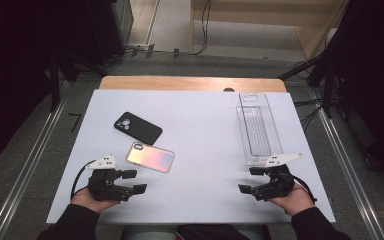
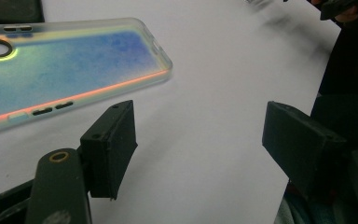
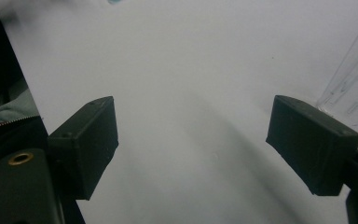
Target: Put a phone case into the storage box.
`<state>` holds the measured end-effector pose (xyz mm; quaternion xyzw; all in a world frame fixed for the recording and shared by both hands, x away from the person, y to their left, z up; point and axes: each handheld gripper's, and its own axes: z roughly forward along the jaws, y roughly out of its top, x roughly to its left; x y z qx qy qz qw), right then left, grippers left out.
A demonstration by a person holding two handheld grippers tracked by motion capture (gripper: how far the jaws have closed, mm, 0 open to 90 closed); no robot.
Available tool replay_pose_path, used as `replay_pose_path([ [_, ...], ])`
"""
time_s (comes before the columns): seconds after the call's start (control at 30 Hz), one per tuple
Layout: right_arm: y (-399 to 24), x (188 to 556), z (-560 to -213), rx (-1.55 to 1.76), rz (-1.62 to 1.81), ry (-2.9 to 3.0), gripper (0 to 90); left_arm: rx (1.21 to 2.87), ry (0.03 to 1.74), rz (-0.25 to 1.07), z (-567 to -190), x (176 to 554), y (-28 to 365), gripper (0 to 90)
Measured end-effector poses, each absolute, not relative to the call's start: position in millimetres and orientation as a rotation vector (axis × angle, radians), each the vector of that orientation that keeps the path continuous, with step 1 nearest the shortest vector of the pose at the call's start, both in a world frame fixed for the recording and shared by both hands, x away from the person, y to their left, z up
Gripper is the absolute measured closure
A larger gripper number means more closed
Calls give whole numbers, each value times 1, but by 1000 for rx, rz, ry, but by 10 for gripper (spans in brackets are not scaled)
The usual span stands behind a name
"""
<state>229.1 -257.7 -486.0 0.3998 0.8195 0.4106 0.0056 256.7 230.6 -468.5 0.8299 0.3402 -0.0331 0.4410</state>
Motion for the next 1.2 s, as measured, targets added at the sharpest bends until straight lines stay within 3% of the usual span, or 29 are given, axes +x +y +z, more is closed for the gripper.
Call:
replay_pose_path([
  [1.2,-257,232,-484,1264,1307,2580,146,2070,851,-111,-468,258,233,262],
])
